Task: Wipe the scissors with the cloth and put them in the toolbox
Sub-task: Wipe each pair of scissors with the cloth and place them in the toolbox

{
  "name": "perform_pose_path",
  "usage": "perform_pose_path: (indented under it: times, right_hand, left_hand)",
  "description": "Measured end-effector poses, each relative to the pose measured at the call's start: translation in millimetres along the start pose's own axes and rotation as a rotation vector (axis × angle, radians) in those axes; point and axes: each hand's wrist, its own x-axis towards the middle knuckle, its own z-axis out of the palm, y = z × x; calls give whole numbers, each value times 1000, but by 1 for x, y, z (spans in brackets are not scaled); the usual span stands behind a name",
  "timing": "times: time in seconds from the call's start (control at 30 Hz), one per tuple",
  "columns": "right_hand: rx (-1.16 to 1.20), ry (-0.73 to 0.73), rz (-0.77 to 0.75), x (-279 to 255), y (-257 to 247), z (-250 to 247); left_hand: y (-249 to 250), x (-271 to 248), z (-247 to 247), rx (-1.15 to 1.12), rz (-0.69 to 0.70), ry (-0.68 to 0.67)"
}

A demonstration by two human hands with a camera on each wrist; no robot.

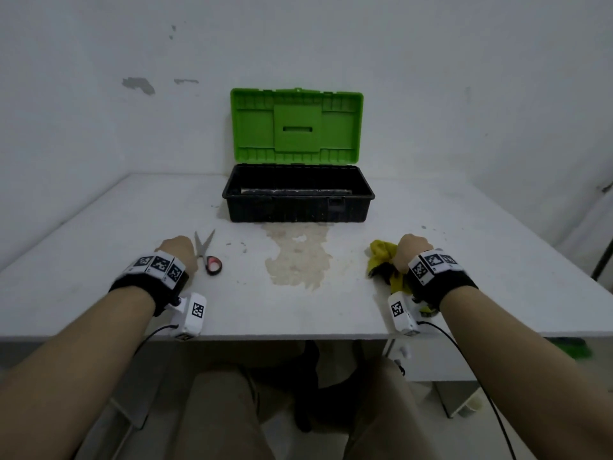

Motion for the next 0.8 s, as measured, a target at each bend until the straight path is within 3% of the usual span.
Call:
perform_pose_path:
  times: [0.2,0.37,0.47,0.67,0.8]
  right_hand:
    - [204,-52,-72,-15,-12,-19]
    - [442,8,-202,-27,-23,-28]
    - [629,42,-259,-38,-30,-32]
    - [945,26,-236,-48,-29,-31]
    - [983,148,-315,-45,-18,-27]
  left_hand:
    - [11,-5,-9,-392,81,64]
    - [65,-39,-14,-968,219,-21]
    - [99,-59,-11,-1027,332,-9]
    - [149,-76,4,-1089,415,1]
    - [170,-80,5,-1101,456,12]
